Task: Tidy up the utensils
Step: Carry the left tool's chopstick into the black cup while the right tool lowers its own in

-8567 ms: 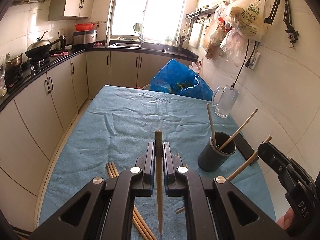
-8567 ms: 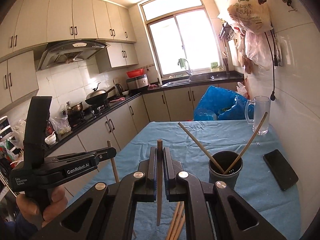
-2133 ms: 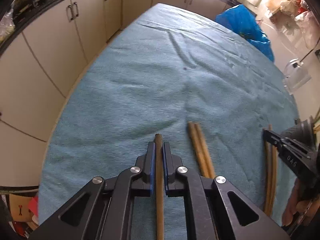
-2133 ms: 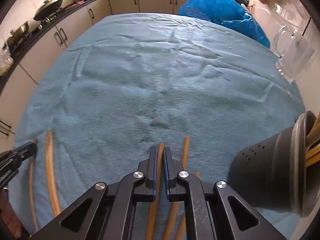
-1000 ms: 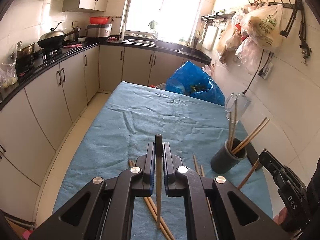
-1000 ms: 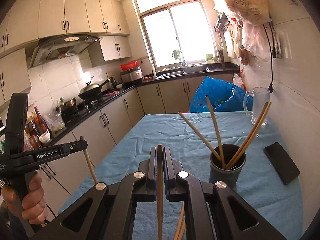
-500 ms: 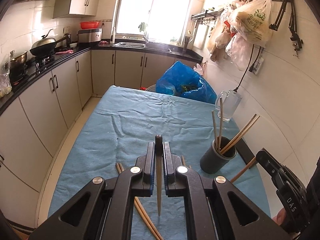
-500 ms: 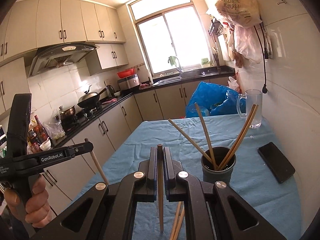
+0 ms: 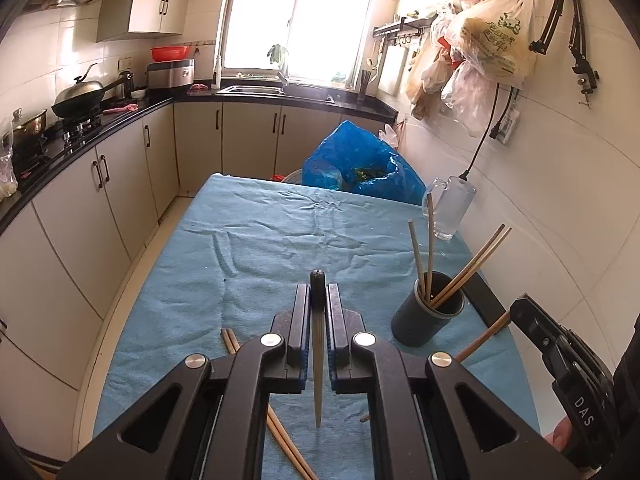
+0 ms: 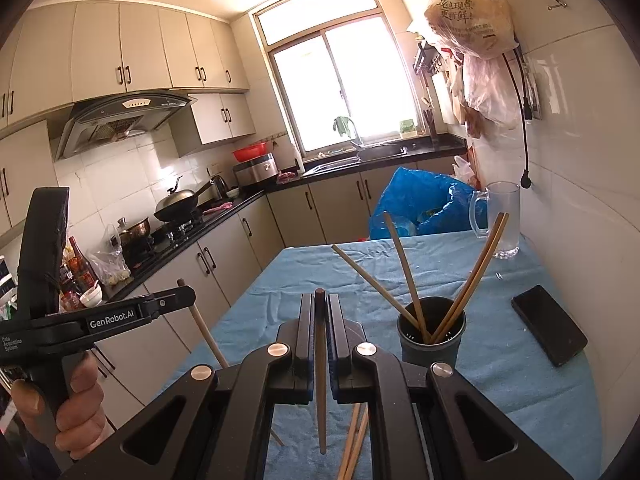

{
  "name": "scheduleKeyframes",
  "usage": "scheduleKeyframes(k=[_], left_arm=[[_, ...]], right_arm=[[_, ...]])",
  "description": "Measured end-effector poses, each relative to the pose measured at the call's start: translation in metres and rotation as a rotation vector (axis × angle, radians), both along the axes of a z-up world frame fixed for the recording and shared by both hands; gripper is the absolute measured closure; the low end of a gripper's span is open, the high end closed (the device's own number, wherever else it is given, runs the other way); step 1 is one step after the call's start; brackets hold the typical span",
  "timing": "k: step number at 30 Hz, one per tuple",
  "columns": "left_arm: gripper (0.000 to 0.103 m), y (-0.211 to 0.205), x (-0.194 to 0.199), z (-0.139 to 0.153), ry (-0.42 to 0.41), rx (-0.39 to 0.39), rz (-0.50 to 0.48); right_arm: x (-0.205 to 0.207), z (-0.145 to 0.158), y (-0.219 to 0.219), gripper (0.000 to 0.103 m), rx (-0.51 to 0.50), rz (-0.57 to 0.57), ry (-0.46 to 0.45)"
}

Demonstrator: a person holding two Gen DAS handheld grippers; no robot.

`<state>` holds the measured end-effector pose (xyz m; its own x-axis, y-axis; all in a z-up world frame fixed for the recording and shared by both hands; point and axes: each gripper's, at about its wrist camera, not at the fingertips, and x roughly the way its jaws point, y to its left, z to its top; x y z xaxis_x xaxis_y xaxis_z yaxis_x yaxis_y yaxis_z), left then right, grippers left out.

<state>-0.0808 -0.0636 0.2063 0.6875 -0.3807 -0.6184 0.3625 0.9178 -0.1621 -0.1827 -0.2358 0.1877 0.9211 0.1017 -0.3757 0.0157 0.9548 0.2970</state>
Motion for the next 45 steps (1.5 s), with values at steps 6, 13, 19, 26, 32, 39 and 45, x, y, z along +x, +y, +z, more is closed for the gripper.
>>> scheduleKeyframes(k=[6, 13, 19, 26, 32, 39, 45], left_arm=[[0.096, -0.007, -0.001, 0.005, -0.006, -0.001, -0.02], [0.096, -0.014, -0.001, 0.01, -0.009, 0.001, -0.041], [0.096, -0.027, -0.002, 0.022, -0.028, 0.0, -0.073], [0.096, -0.049, -0.002, 0.048, -0.052, -0.032, -0.122], [0.096, -0.075, 0.005, 0.077, -0.069, -0.063, -0.164], [0.096, -0.107, 0.019, 0.107, -0.107, -0.076, -0.181], [0.096, -0.129, 0.04, 0.105, -0.097, -0.107, -0.172]], right_arm=[[-0.005, 0.005, -0.008, 0.097, 0.01, -0.019, -0.011], [-0.014, 0.012, -0.025, 0.097, 0.037, -0.058, -0.026], [-0.024, 0.024, -0.047, 0.097, 0.067, -0.109, -0.055], [-0.037, 0.046, -0.074, 0.097, 0.09, -0.164, -0.104], [-0.036, 0.068, -0.091, 0.097, 0.097, -0.194, -0.136], [-0.019, 0.089, -0.111, 0.097, 0.091, -0.216, -0.15], [-0.001, 0.091, -0.128, 0.097, 0.099, -0.245, -0.151]])
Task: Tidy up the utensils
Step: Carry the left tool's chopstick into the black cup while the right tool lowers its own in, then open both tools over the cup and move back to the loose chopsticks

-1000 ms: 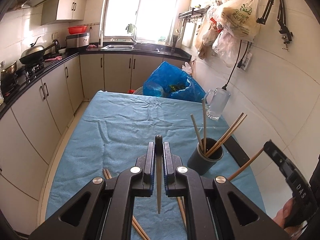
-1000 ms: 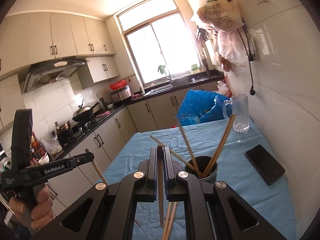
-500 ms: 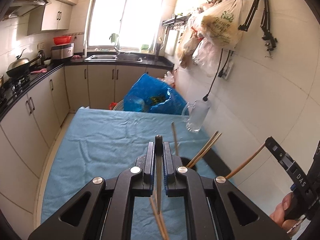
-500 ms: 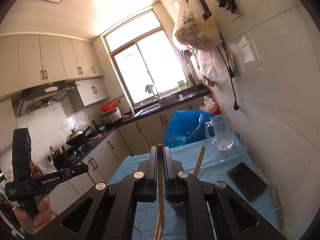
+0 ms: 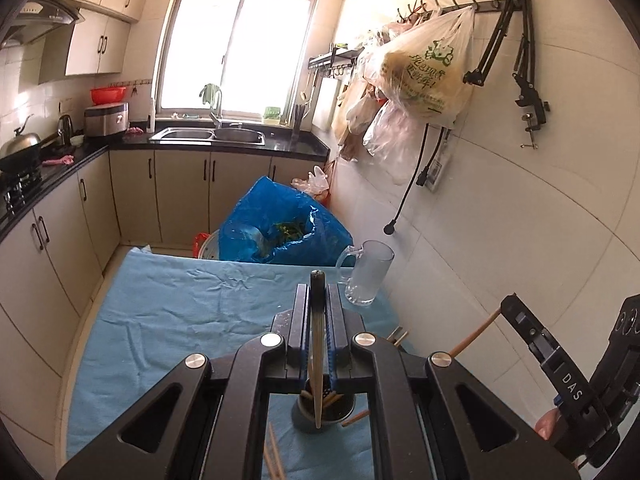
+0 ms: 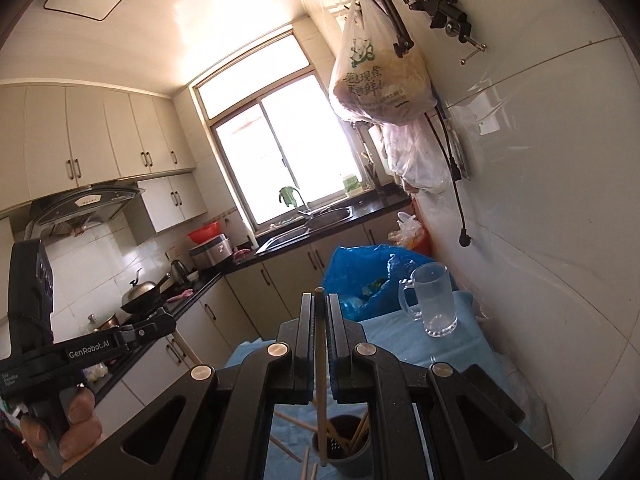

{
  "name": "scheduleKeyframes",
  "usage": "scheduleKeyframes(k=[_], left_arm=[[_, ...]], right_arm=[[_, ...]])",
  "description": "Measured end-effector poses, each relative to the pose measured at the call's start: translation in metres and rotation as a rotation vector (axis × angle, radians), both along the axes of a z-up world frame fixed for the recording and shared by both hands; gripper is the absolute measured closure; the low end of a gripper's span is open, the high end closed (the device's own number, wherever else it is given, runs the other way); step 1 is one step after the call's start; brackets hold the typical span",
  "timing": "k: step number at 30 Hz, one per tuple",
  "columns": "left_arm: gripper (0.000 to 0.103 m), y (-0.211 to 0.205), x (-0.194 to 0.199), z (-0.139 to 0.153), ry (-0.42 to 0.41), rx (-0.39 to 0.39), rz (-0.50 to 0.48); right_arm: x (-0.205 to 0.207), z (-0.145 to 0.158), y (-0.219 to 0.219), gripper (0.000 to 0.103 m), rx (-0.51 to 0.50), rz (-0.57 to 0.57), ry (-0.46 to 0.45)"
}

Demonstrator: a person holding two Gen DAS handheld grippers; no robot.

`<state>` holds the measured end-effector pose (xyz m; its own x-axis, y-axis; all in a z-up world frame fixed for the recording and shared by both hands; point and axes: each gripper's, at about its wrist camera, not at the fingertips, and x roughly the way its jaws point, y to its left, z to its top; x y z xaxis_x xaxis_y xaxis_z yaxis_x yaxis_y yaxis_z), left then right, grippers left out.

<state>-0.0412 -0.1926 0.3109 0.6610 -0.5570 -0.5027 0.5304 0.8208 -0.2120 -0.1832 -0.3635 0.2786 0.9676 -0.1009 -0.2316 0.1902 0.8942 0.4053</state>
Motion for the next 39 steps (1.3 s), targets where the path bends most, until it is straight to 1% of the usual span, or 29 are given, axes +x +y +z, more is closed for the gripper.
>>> scheduleKeyframes(k=[5, 10, 15, 21, 29, 30, 31, 32, 33, 34, 36, 38, 39], left_arm=[[0.096, -0.015, 0.016, -0.014, 0.004, -0.002, 0.02], [0.096, -0.025, 0.031, -0.039, 0.052, 0.033, 0.026], [0.096, -0.025, 0.039, -0.058, 0.08, 0.052, 0.034], [0.096, -0.029, 0.049, -0.074, 0.107, 0.079, 0.023], [0.096, -0.035, 0.057, -0.086, 0.129, 0.101, 0.019], [0.093, -0.035, 0.056, -0.086, 0.127, 0.106, 0.021], [0.086, -0.035, 0.056, -0.086, 0.127, 0.106, 0.022], [0.081, -0.033, 0.056, -0.085, 0.128, 0.101, 0.025], [0.069, -0.032, 0.056, -0.084, 0.128, 0.095, 0.027], [0.062, -0.029, 0.054, -0.081, 0.124, 0.086, 0.029], [0.061, -0.025, 0.051, -0.076, 0.109, 0.077, 0.033], [0.055, -0.016, 0.046, -0.07, 0.105, 0.063, 0.041], [0.049, -0.009, 0.044, -0.067, 0.104, 0.05, 0.046]], right_arm=[[0.015, -0.01, -0.008, 0.097, -0.009, -0.034, 0.017], [0.033, -0.031, -0.018, 0.097, 0.013, -0.039, 0.069], [0.043, -0.047, -0.021, 0.097, 0.023, -0.033, 0.109], [0.049, -0.06, -0.021, 0.097, 0.035, -0.033, 0.144], [0.06, -0.075, -0.022, 0.096, 0.055, -0.01, 0.2], [0.06, -0.076, -0.023, 0.096, 0.059, -0.009, 0.199], [0.059, -0.076, -0.023, 0.095, 0.064, -0.008, 0.202], [0.059, -0.075, -0.024, 0.093, 0.066, -0.007, 0.201], [0.057, -0.074, -0.025, 0.092, 0.065, -0.013, 0.196], [0.055, -0.072, -0.025, 0.09, 0.064, -0.02, 0.191], [0.049, -0.067, -0.026, 0.083, 0.061, -0.022, 0.178], [0.041, -0.062, -0.025, 0.067, 0.053, -0.037, 0.161], [0.036, -0.059, -0.025, 0.059, 0.047, -0.05, 0.154]])
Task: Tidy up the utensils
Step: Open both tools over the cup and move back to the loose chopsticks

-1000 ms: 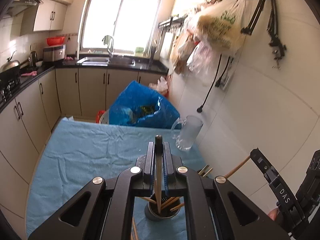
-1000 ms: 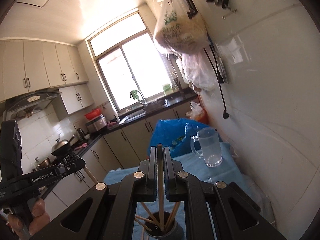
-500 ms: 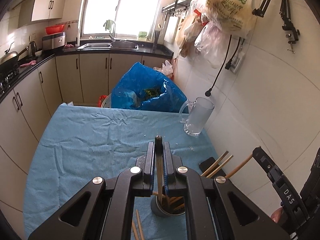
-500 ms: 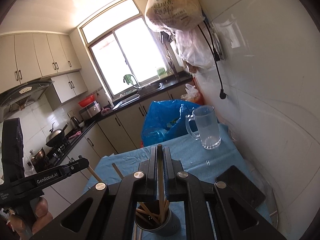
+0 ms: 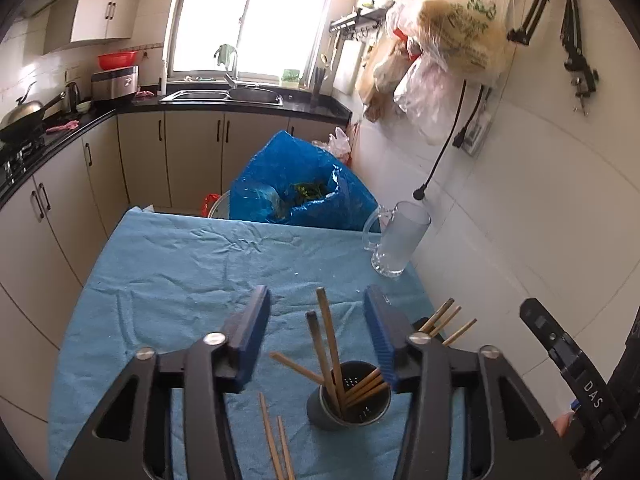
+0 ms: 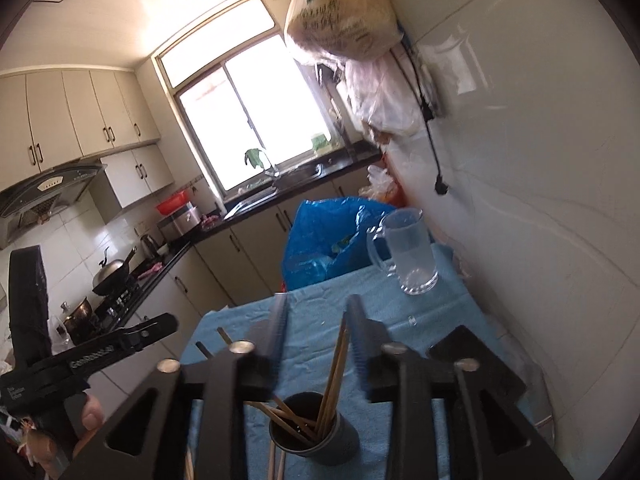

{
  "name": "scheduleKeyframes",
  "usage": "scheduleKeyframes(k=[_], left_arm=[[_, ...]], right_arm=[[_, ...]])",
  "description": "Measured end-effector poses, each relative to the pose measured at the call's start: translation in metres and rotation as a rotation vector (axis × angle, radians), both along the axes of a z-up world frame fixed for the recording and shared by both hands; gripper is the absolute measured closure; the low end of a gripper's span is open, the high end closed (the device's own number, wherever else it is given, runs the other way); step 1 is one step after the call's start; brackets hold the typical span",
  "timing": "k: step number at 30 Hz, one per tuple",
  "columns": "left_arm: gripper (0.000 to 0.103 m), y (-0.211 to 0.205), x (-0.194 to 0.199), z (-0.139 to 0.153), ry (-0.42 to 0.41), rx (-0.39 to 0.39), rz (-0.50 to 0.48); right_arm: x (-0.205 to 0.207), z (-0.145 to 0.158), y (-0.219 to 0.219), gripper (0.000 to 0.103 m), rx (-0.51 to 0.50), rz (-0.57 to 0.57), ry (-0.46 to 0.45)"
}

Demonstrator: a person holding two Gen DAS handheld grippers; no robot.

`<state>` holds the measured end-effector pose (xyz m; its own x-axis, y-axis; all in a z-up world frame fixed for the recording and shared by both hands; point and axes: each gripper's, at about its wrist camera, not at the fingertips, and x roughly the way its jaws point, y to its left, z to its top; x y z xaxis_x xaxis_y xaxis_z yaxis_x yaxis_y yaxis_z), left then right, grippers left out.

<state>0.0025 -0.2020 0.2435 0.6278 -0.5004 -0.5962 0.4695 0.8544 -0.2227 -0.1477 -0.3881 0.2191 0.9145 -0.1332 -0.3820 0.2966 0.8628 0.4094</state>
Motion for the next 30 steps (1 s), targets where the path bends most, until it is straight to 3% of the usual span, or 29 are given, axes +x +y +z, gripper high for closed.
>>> scheduleKeyframes(k=[1, 3, 6, 10, 14, 21, 30], left_arm=[[0.042, 0.006, -0.002, 0.002, -0.005, -0.009, 0.008], [0.031, 0.023, -0.011, 0.005, -0.026, -0.016, 0.046], [0.019, 0.049, -0.021, 0.005, -0.04, -0.028, 0.09], [0.012, 0.082, -0.034, -0.005, -0.053, -0.005, 0.143], [0.012, 0.115, -0.041, -0.034, -0.01, 0.036, 0.192], [0.012, 0.175, -0.025, -0.105, 0.195, 0.077, 0.299], [0.012, 0.214, 0.005, -0.174, 0.464, 0.074, 0.351]], right_arm=[[-0.006, 0.002, 0.001, 0.055, -0.005, -0.011, -0.005], [-0.017, 0.004, 0.002, 0.032, -0.017, -0.038, -0.011], [-0.037, 0.001, 0.006, 0.006, -0.051, -0.093, -0.005], [-0.049, -0.014, 0.016, 0.0, -0.101, -0.119, 0.051], [-0.051, -0.039, 0.03, 0.0, -0.122, -0.093, 0.127], [-0.041, -0.082, 0.053, 0.0, -0.082, 0.0, 0.236], [-0.025, -0.102, 0.088, 0.0, -0.086, 0.115, 0.308]])
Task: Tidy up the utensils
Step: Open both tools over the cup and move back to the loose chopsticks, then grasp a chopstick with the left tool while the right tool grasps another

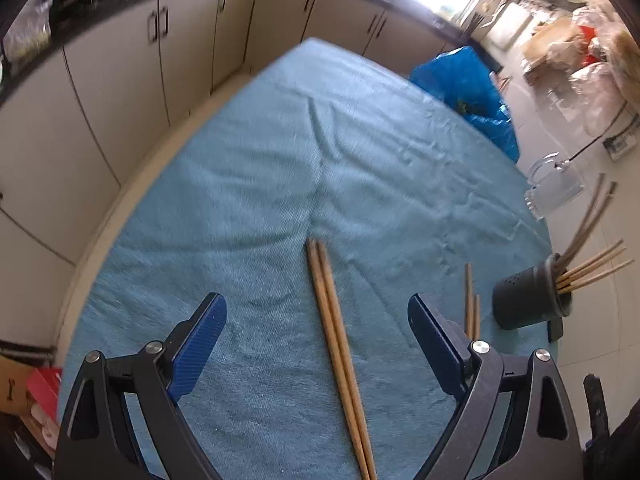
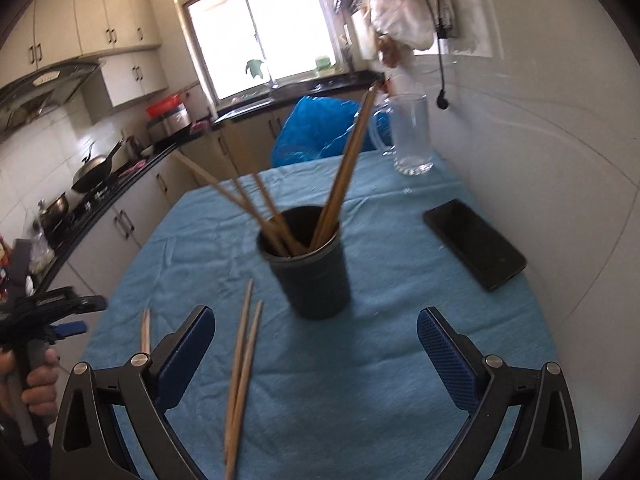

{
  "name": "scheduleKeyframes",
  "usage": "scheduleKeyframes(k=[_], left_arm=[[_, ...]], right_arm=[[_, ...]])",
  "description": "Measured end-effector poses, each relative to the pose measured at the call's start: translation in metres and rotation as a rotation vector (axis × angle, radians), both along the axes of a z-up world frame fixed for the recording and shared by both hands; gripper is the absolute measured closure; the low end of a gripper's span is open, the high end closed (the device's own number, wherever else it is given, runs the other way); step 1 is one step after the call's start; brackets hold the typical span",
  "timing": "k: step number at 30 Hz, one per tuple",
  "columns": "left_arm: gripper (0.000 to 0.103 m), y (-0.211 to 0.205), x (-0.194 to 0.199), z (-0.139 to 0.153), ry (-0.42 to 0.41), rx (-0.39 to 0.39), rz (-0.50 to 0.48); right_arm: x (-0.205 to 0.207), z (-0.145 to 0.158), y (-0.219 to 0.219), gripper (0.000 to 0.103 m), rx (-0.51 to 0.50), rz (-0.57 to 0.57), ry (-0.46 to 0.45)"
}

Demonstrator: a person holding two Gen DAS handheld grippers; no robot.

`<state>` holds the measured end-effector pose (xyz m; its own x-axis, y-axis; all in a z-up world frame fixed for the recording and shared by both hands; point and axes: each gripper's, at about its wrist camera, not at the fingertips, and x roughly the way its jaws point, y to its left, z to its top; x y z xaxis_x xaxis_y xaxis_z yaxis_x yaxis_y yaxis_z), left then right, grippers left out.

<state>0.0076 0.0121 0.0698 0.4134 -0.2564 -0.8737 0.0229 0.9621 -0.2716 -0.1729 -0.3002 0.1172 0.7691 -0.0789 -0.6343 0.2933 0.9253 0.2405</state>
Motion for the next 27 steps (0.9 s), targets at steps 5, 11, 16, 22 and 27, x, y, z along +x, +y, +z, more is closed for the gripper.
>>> scheduleKeyframes(k=[5, 11, 16, 22, 27], left_arm=[[0.027, -0.012, 0.01, -0.013, 0.02, 0.069, 0.005], [0.052, -0.021, 0.02, -0.031, 0.053, 0.134, 0.002], [0.064, -0.024, 0.03, -0.044, 0.078, 0.149, 0.007], [0.068, -0.029, 0.039, -0.05, 0.077, 0.155, 0.009], [0.08, -0.037, 0.041, -0.049, 0.055, 0.203, 0.002]], right_arm=[[0.0, -0.002, 0.007, 0.0, 0.005, 0.032, 0.004], [-0.001, -0.004, 0.013, 0.0, 0.023, 0.066, 0.006], [0.0, -0.005, 0.015, 0.0, 0.035, 0.079, 0.003], [0.002, -0.007, 0.018, 0.002, 0.037, 0.091, 0.01], [0.004, -0.006, 0.021, 0.003, 0.039, 0.109, 0.016]])
